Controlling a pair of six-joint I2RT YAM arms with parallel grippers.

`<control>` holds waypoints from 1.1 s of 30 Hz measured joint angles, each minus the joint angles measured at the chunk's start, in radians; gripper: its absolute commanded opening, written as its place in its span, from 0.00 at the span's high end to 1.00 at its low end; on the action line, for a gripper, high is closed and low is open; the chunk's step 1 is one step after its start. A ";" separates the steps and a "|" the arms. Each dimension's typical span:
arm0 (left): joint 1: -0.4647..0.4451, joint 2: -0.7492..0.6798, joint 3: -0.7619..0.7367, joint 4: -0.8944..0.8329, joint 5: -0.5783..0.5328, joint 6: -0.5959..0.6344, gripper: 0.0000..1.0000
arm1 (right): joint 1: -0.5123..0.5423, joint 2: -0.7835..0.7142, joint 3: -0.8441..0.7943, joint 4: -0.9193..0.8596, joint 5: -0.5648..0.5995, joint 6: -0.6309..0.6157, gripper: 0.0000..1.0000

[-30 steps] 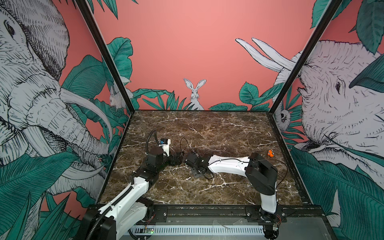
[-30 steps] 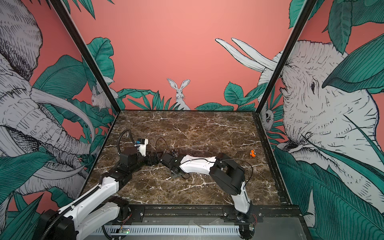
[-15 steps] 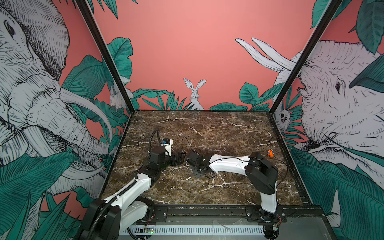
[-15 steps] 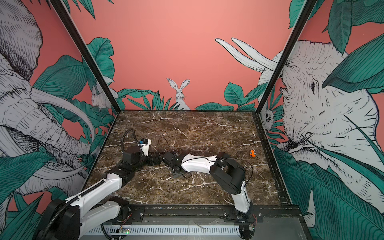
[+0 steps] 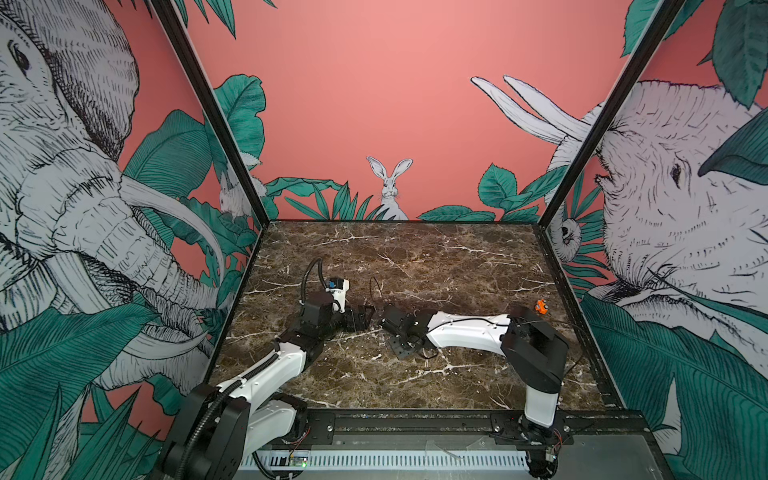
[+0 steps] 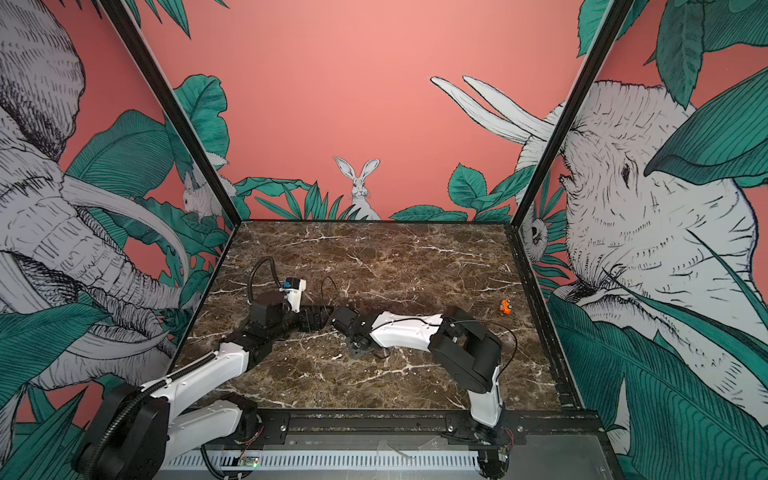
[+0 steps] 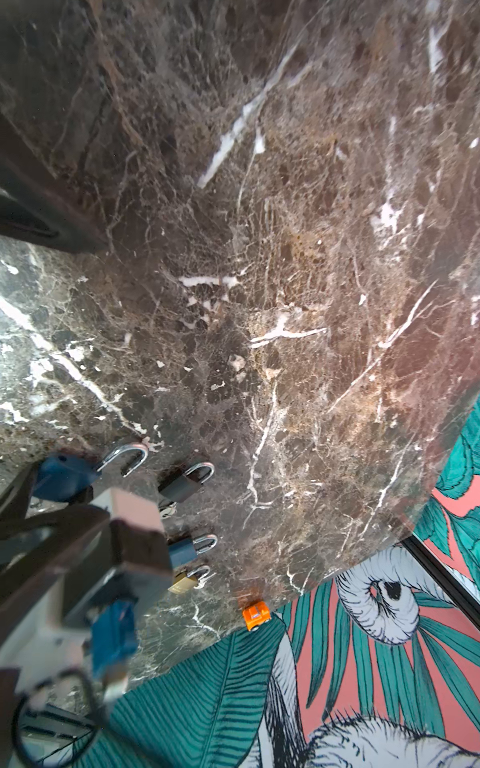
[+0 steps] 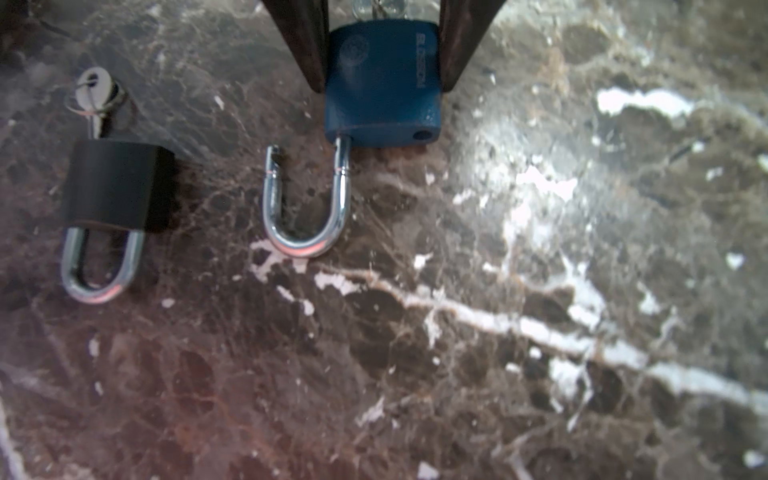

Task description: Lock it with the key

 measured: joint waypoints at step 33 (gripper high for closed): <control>-0.105 0.388 0.104 0.486 0.379 -0.372 0.44 | -0.037 -0.276 -0.106 0.214 -0.055 -0.384 0.88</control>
